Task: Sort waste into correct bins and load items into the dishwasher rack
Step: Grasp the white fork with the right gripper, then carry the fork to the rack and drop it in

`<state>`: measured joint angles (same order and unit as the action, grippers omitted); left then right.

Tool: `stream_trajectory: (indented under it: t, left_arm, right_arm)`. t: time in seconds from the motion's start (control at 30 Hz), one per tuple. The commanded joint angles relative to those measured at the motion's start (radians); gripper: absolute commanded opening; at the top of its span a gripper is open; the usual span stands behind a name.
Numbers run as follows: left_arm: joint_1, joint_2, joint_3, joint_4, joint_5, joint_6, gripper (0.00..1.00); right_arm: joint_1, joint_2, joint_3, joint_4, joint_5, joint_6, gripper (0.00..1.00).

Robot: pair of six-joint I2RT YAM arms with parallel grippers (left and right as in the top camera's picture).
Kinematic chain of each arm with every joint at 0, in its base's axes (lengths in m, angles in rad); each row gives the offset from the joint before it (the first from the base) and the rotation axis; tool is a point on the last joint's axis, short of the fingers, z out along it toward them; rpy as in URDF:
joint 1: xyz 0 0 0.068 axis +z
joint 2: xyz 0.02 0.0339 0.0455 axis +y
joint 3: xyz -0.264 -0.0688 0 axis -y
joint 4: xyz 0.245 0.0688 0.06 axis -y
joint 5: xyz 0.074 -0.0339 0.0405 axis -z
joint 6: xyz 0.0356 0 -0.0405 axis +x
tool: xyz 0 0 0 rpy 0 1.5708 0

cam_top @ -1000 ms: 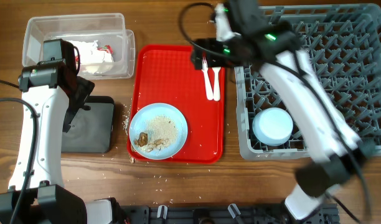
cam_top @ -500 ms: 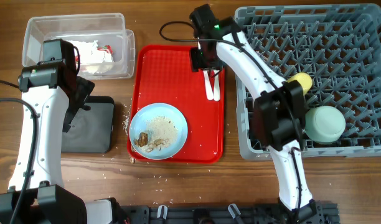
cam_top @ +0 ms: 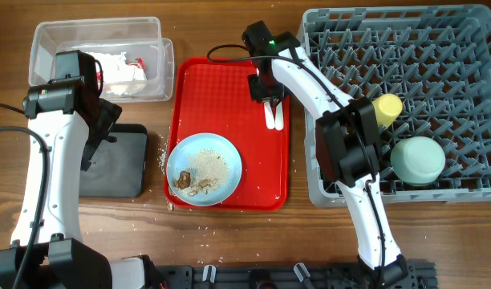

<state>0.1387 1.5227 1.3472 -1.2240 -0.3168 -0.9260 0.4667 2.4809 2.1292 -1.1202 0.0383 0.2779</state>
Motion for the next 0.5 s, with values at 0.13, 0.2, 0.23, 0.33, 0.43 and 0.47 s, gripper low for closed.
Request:
stream_trajectory:
  t: [0.13,0.2,0.23,0.33,0.43,0.47]
  left_arm:
    - [0.004,-0.015,-0.002,0.000,-0.009,0.002,1.00]
    - [0.004,-0.015,-0.002,0.000,-0.009,0.002,1.00]
    - [0.004,-0.015,-0.002,0.000,-0.009,0.002,1.00]
    - [0.004,-0.015,-0.002,0.000,-0.009,0.002,1.00]
    - [0.004,-0.016,-0.002,0.000,-0.009,0.002,1.00]
    - [0.004,-0.015,-0.002,0.000,-0.009,0.002,1.00]
  right_arm:
    - [-0.002,0.028,0.008,-0.024,-0.033,-0.013,0.04]
    - [-0.006,0.005,0.008,-0.026,-0.040,-0.004,0.05]
    - [-0.009,-0.013,0.008,-0.025,-0.040,0.001,0.04]
    - [-0.035,-0.132,0.011,-0.014,-0.040,0.004,0.04]
    - [-0.096,-0.257,0.011,-0.006,-0.040,0.003,0.04]
    - [-0.127,-0.297,0.011,-0.005,-0.038,0.002,0.05]
